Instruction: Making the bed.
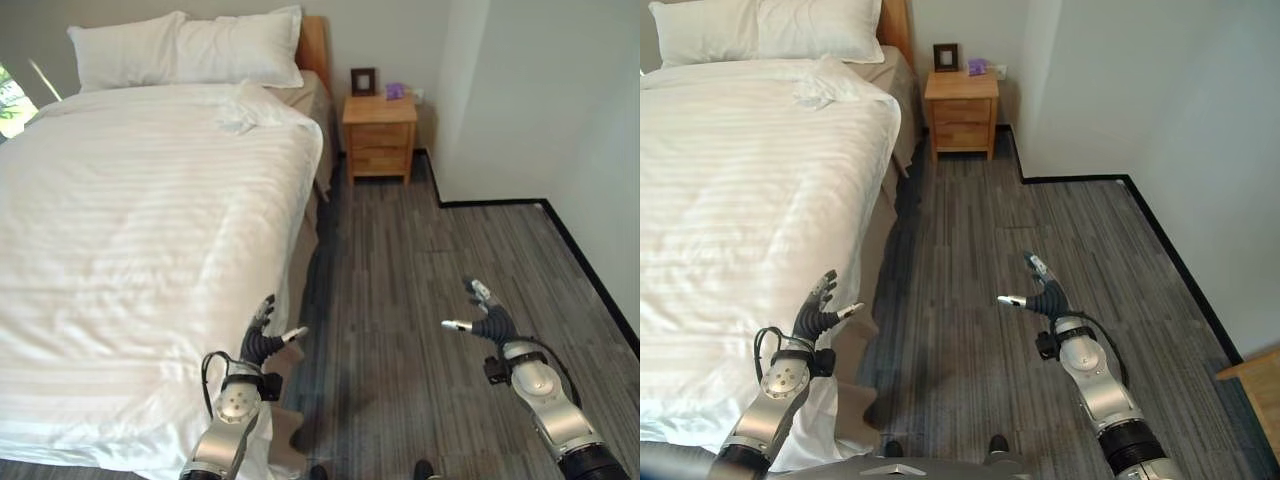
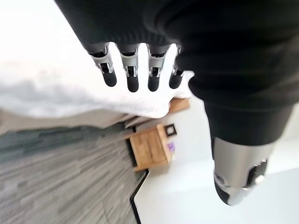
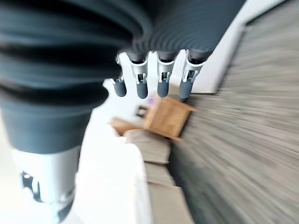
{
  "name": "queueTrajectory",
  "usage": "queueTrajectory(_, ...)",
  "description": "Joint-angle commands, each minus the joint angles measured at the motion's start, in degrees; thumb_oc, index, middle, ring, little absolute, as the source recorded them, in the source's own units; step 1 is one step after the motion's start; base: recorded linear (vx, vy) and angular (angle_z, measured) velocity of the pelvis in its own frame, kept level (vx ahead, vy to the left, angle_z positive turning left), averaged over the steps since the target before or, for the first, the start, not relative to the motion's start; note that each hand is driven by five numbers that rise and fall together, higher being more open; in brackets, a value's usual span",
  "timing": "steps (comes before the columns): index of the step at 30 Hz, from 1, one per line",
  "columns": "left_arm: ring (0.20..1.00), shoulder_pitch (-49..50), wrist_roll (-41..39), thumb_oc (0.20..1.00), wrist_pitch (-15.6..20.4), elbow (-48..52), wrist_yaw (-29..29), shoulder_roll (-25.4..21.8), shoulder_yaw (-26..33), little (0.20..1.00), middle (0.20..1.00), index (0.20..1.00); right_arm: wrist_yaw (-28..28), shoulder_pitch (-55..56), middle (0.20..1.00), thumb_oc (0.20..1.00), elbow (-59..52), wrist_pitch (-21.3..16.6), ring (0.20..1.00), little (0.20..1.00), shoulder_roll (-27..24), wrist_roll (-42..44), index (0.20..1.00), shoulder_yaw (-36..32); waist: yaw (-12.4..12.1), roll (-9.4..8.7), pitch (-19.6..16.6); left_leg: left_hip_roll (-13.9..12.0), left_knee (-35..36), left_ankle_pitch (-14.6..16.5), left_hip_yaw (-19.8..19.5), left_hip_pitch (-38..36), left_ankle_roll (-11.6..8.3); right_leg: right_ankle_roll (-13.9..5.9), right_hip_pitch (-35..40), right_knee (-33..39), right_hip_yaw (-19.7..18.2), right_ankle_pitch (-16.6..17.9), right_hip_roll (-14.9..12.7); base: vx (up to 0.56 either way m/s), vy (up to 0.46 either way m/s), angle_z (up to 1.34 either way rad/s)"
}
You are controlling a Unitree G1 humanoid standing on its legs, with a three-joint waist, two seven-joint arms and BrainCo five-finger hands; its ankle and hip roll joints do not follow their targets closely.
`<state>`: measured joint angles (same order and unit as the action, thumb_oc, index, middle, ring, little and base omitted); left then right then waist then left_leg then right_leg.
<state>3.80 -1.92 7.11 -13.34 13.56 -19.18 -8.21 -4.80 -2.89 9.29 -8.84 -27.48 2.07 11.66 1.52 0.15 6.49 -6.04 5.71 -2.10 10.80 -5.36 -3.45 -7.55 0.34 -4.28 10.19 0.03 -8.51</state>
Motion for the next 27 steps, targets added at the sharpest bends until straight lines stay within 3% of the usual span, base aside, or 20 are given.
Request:
queueTrajectory(1,1.0,-5.3,0.7,1.0,4.5,2.2,3.4,-3.7,1.2,1.0,1.0,1.0,-1.8,-6.4,1.0,1.0,-6.4,-4.9,1.0,1.0,-0.5,-2.6,1.0,-1.1,-0.4,-0.46,3.4,-0.5,-0.7,5.5,3.6,-5.4,-0.16,-7.45,-6.8,-14.8,1.9,7.7,-4.5,0.13,0.014,0.01)
queueTrajectory(3,1.0,-6.7,0.8,1.0,4.5,1.6,4.3,-3.5,0.5,1.0,1.0,1.0,-2.2,-6.3,1.0,1.0,-7.9,-5.2,1.0,1.0,-0.1,-2.1,1.0,-1.6,0.3,-0.31,4.0,-0.2,-0.7,6.5,3.4,-6.2,-0.06,-6.54,-9.3,-14.5,1.1,5.4,-3.8,0.22,-0.028,-0.06)
queueTrajectory(5,1.0,-7.1,0.3,1.0,4.8,2.2,3.8,-3.2,-0.1,1.0,1.0,1.0,-2.2,-5.5,1.0,1.0,-9.5,-5.3,1.0,1.0,0.4,-1.7,1.0,-1.8,1.0,-0.58,4.3,0.1,-0.7,7.4,3.3,-6.6,-0.4,-4.42,-9.8,-8.9,2.5,3.0,-3.6,0.28,-0.122,-0.11)
queueTrajectory(8,1.0,-7.6,-1.4,1.0,5.3,3.0,2.7,-2.4,-1.1,1.0,1.0,1.0,-1.8,-2.8,1.0,1.0,-10.1,-5.3,1.0,1.0,0.7,-1.5,1.0,-1.6,3.1,-0.97,4.4,-0.8,-0.7,9.3,2.6,-8.7,-2.38,-3.6,-9.9,4.8,4.9,4.7,-4.0,0.37,-0.21,0.04)
queueTrajectory(11,1.0,-8.6,-3.0,1.0,6.0,3.0,1.7,-1.5,-2.2,1.0,1.0,1.0,-1.5,0.9,1.0,1.0,-9.9,-4.9,1.0,1.0,0.8,-1.6,1.0,-2.0,5.5,-1.19,4.4,-1.9,-0.7,12.0,2.1,-11.6,-4.03,-4.2,-11.2,8.1,2.7,5.8,-4.2,0.43,-0.239,0.39)
queueTrajectory(13,1.0,-8.7,-3.1,1.0,6.2,2.5,1.4,-0.1,-3.0,1.0,1.0,1.0,-0.6,3.5,1.0,1.0,-9.5,-5.1,1.0,1.0,0.3,-2.0,1.0,-2.1,7.2,-0.66,3.8,-2.4,-0.7,12.1,1.6,-14.7,-4.61,-3.37,-9.5,8.3,0.4,6.8,-2.9,0.44,-0.248,0.2)
queueTrajectory(15,1.0,-7.7,-4.1,1.0,6.6,2.6,0.8,1.2,-3.9,1.0,1.0,1.0,0.1,4.4,1.0,1.0,-8.8,-5.3,1.0,1.0,-1.2,-1.5,1.0,-2.6,8.2,0.83,4.0,-4.7,-10.4,8.2,0.6,-13.5,-5.91,-1.62,-6.7,8.2,-0.2,6.1,-0.6,0.4,-0.255,0.08)
queueTrajectory(16,1.0,-7.5,-5.2,1.0,6.8,2.7,0.5,1.8,-4.3,1.0,1.0,1.0,0.2,4.4,1.0,1.0,-8.2,-5.5,1.0,1.0,-1.7,-1.1,1.0,-2.5,8.1,0.97,4.4,-6.0,-18.7,4.3,0.4,-10.0,-6.78,-0.28,-4.6,8.5,0.7,5.1,0.3,0.41,-0.495,0.03)
queueTrajectory(17,1.0,-8.4,-7.2,1.0,7.0,3.5,0.6,2.1,-5.3,1.0,1.0,1.0,-0.3,4.1,1.0,1.0,-8.4,-5.8,1.0,1.0,-2.3,0.4,1.0,-2.8,6.7,-0.74,7.1,-6.5,-38.6,-3.7,-1.7,-1.6,-8.26,3.17,-0.4,8.9,1.0,3.5,1.2,0.42,-0.529,0.04)
queueTrajectory(18,1.0,-8.4,-8.0,1.0,7.3,4.0,0.1,2.2,-5.6,1.0,1.0,1.0,-0.2,4.1,1.0,1.0,-8.3,-5.7,1.0,1.0,-2.4,0.7,1.0,-2.8,6.5,-2.07,7.2,-6.7,-41.2,-3.6,0.0,0.3,-7.39,3.98,0.9,9.3,1.1,2.5,0.8,0.33,-0.422,-0.07)
queueTrajectory(19,1.0,-8.4,-8.0,1.0,7.3,4.0,0.1,2.2,-5.6,1.0,1.0,1.0,-0.2,4.1,1.0,1.0,-8.3,-5.7,1.0,1.0,-2.3,0.7,1.0,-2.9,6.3,-1.89,7.4,-7.0,-41.8,-3.2,0.1,0.3,-7.38,4.0,0.9,9.3,1.0,2.5,1.1,0.42,-0.221,-0.27)
queueTrajectory(20,1.0,-8.1,-8.8,1.0,7.3,4.7,-0.4,2.3,-6.2,1.0,1.0,1.0,0.0,3.7,1.0,1.0,-7.9,-5.3,1.0,1.0,-2.7,0.7,1.0,-2.6,4.8,-2.91,8.3,-7.0,-44.8,-0.4,2.5,4.2,-6.42,4.72,3.4,9.3,-0.4,0.4,1.4,0.42,-0.144,-0.43)
queueTrajectory(22,1.0,-7.1,-8.7,1.0,7.0,5.5,-1.2,2.4,-6.4,1.0,1.0,1.0,0.6,3.9,1.0,1.0,-8.2,-5.1,1.0,1.0,-3.0,0.4,1.0,-2.3,3.2,-3.15,8.4,-6.3,-42.6,1.4,5.1,9.9,-5.72,4.83,5.5,9.3,-2.4,-1.8,2.1,0.49,-0.115,-0.67)
queueTrajectory(25,1.0,-5.6,-8.9,1.0,6.9,6.1,-2.0,2.4,-6.7,1.0,1.0,1.0,1.1,4.1,1.0,1.0,-7.2,-5.3,1.0,1.0,-2.4,0.2,1.0,-1.7,1.1,-2.32,7.4,-4.2,-24.9,2.3,9.1,13.0,-3.04,3.62,7.8,9.3,-4.1,-5.1,3.4,0.48,0.056,-0.58)
queueTrajectory(27,1.0,-4.7,-9.4,1.0,6.6,6.6,-2.6,2.5,-7.0,1.0,1.0,1.0,1.2,4.2,1.0,1.0,-6.2,-5.3,1.0,1.0,-2.3,-0.3,1.0,-0.9,-0.4,-0.53,7.0,-3.9,-11.2,-2.4,9.9,14.3,-3.15,3.3,10.2,9.3,-4.8,-7.2,5.5,0.58,0.106,-0.19)
